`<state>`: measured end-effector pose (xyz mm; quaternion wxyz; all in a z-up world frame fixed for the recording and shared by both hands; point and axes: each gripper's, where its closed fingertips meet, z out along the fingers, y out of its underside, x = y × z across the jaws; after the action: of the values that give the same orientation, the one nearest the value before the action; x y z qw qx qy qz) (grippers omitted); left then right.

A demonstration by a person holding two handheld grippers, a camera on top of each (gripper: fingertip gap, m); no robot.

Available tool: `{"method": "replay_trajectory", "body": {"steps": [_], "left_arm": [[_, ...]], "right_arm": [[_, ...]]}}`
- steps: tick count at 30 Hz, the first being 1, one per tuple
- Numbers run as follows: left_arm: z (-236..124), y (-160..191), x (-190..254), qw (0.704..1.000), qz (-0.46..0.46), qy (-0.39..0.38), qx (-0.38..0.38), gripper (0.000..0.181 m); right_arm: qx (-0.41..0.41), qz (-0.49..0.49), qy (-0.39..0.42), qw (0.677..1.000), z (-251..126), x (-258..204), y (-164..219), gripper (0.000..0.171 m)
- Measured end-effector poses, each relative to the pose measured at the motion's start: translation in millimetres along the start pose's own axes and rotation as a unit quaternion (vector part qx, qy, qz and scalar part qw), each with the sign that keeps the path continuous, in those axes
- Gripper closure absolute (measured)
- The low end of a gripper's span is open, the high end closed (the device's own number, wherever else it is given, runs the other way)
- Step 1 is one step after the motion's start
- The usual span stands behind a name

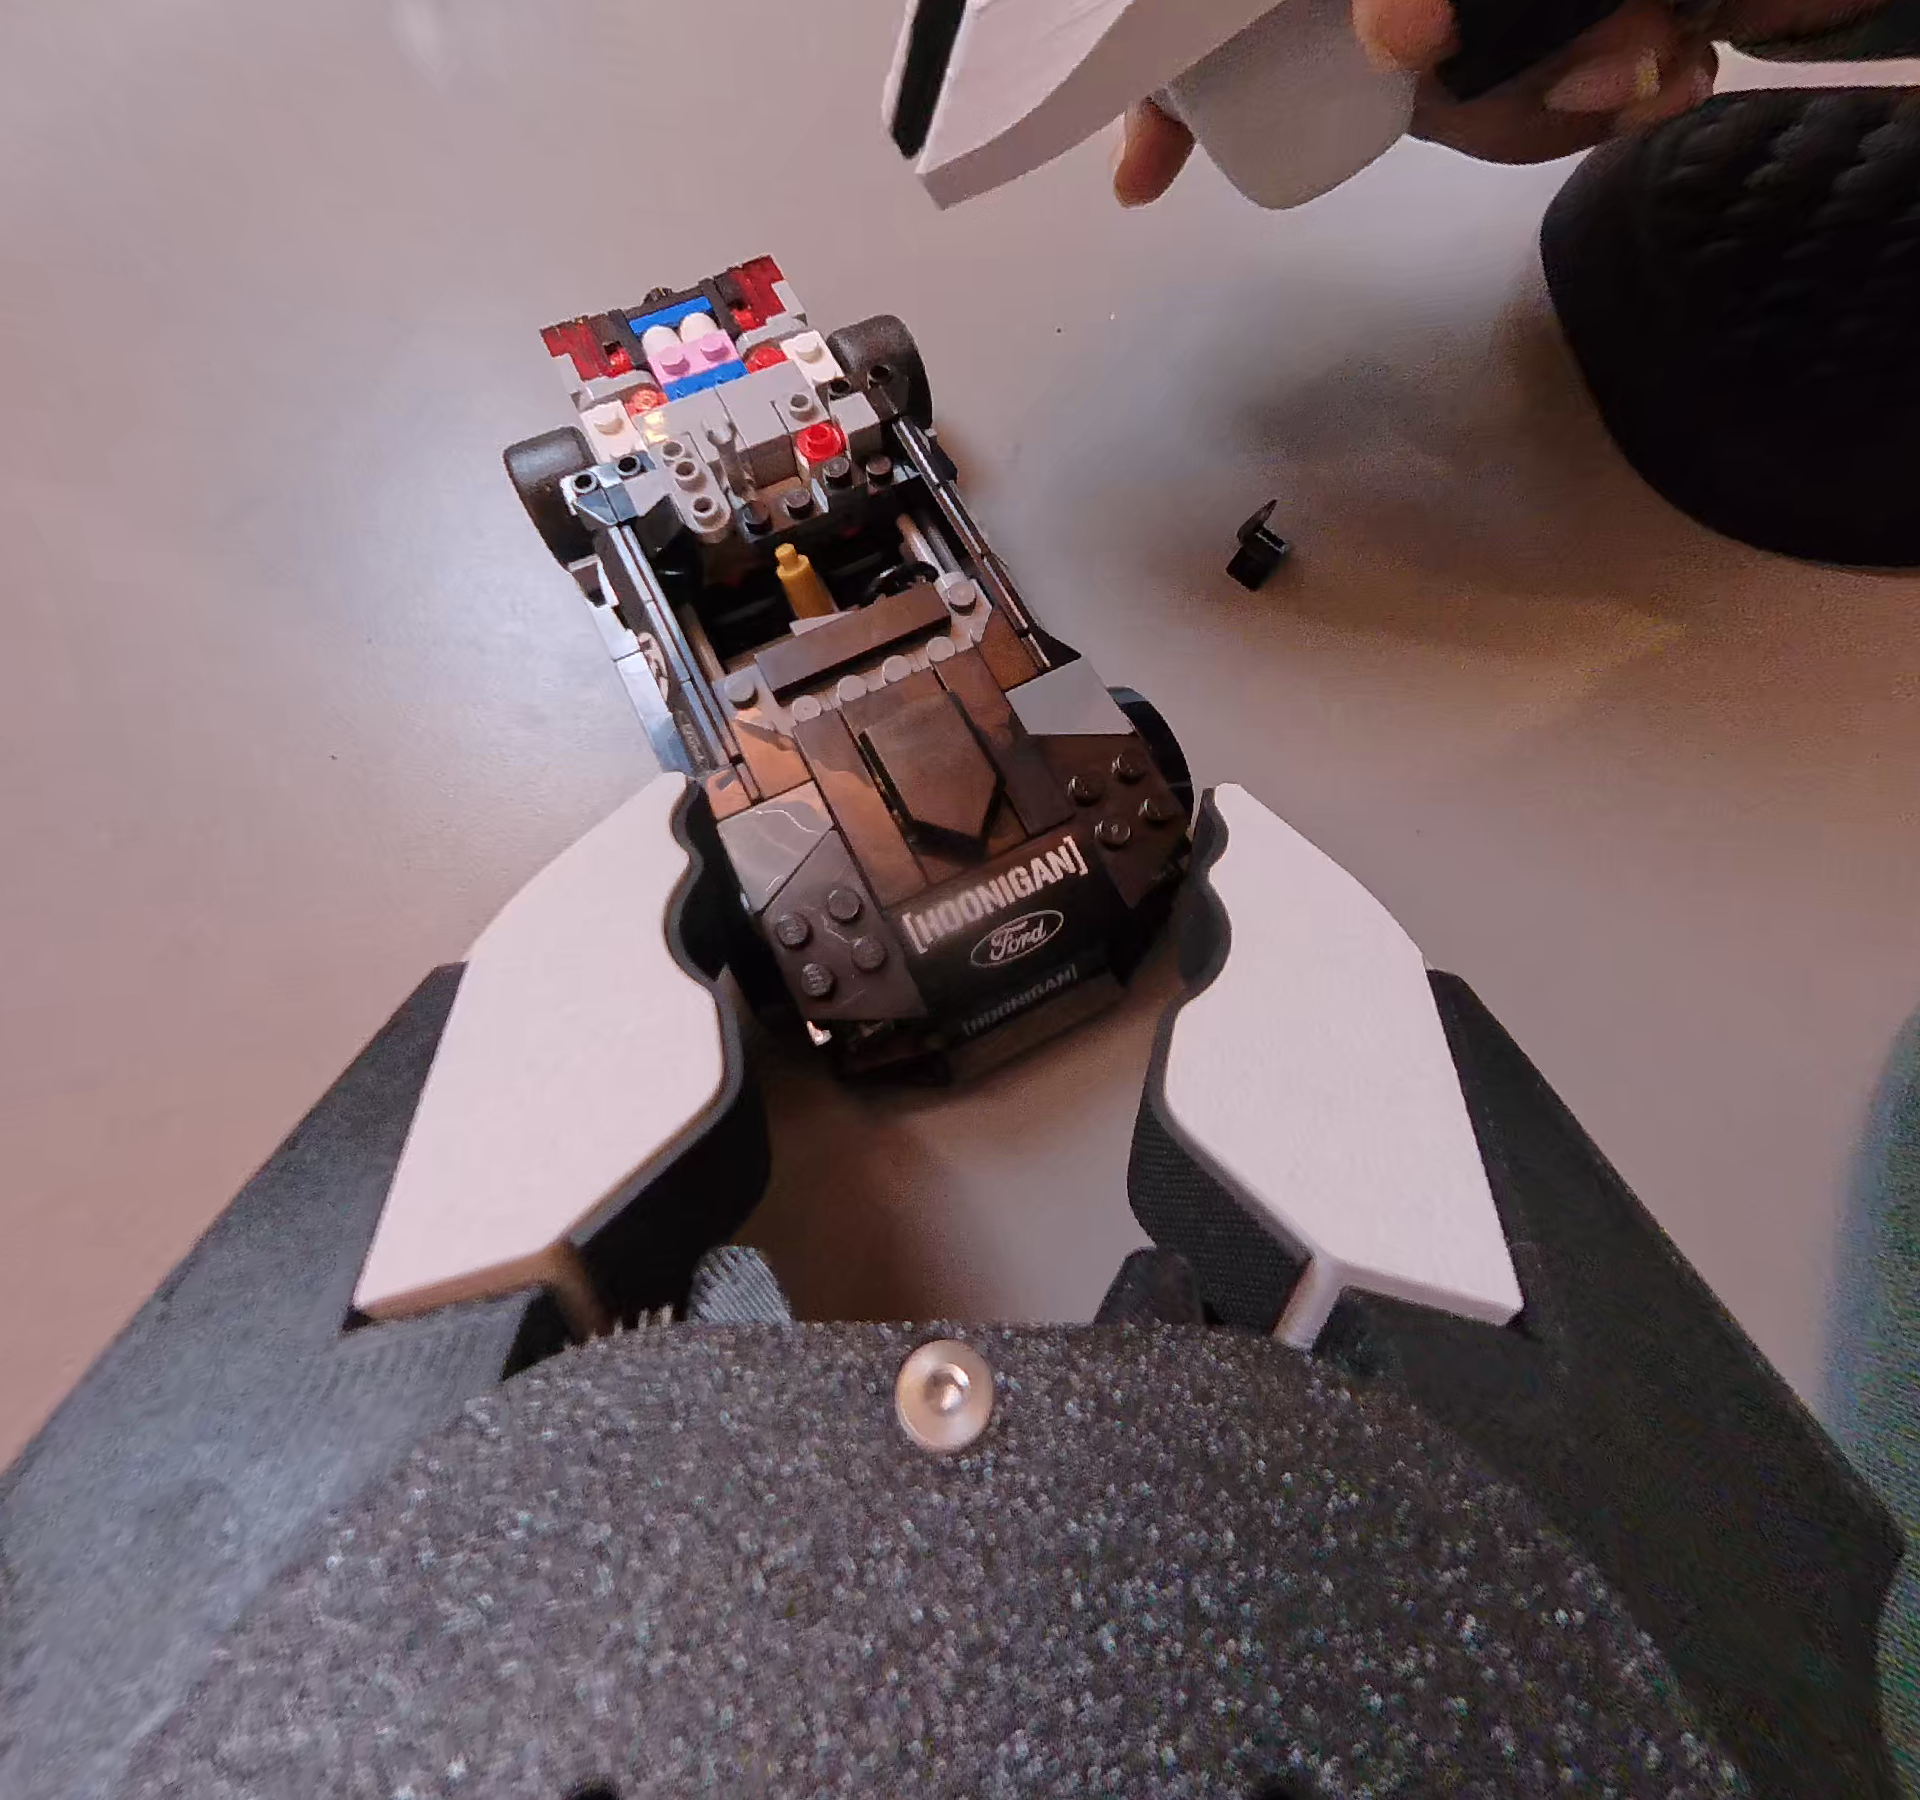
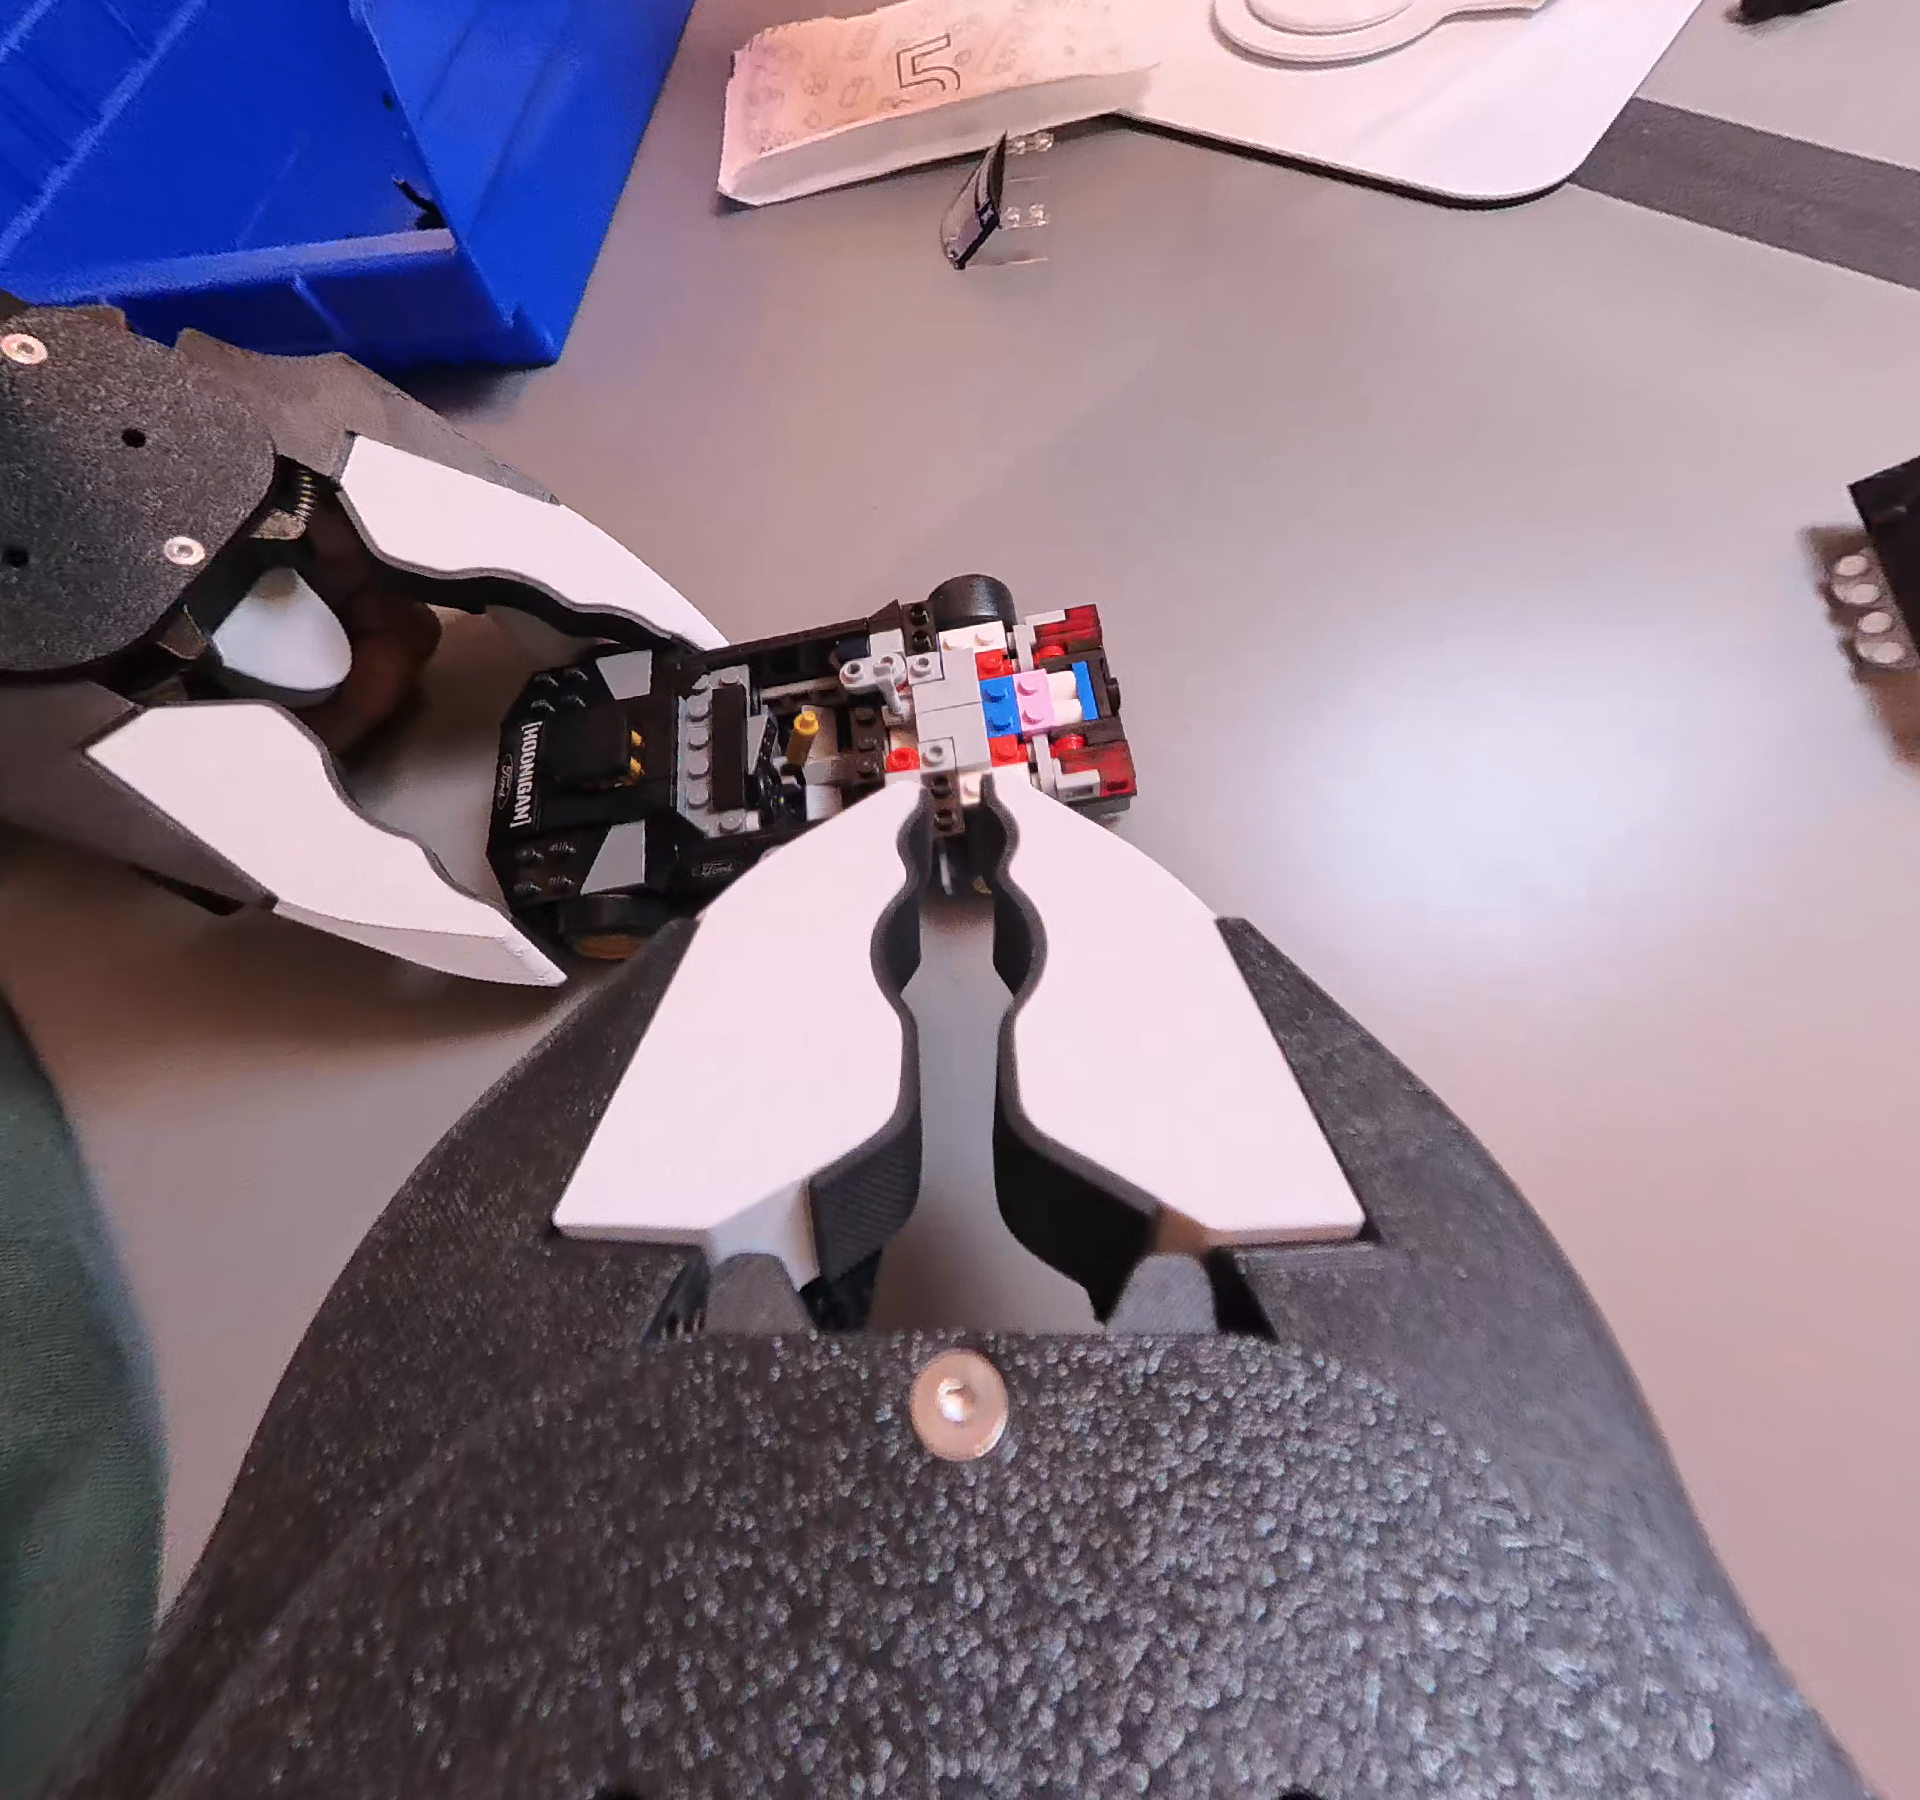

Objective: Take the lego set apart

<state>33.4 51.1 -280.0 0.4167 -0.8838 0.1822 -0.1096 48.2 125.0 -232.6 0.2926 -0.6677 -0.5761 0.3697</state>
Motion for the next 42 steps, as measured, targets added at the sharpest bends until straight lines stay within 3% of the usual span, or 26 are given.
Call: {"method": "replay_trajectory", "body": {"steps": [11, 13, 20, 30, 42], "left_arm": [[-1.1, 0.0, 0.3, 1.0, 0.0, 0.003, 0.001, 0.095], [-1.5, 0.0, 0.7, 1.0, 0.001, 0.005, 0.001, 0.088], [-18.8, -18.5, -2.3, 0.998, -0.004, -0.001, 0.069, 0.082], [-68.4, -65.8, -50.9, 0.968, -0.015, -0.121, 0.219, 0.106], [-79.4, -68.1, -90.9, 0.943, -0.021, -0.223, 0.247, 0.117]], "right_arm": [[0.037, 0.014, 0.032, 0.999, -16.8, 16.4, 1.7, 0.158], [0.05, 0.02, 0.039, 0.998, -21.6, 21.1, 0.7, 0.157], [0.09, 0.018, 0.091, 0.992, -42.1, 46.4, -6.2, 0.153], [0.139, -0.005, 0.255, 0.957, -84.8, 182.7, -21.9, 0.153], [0.108, 0.046, 0.411, 0.904, -136.5, 430.7, -3.5, 0.151]]}}
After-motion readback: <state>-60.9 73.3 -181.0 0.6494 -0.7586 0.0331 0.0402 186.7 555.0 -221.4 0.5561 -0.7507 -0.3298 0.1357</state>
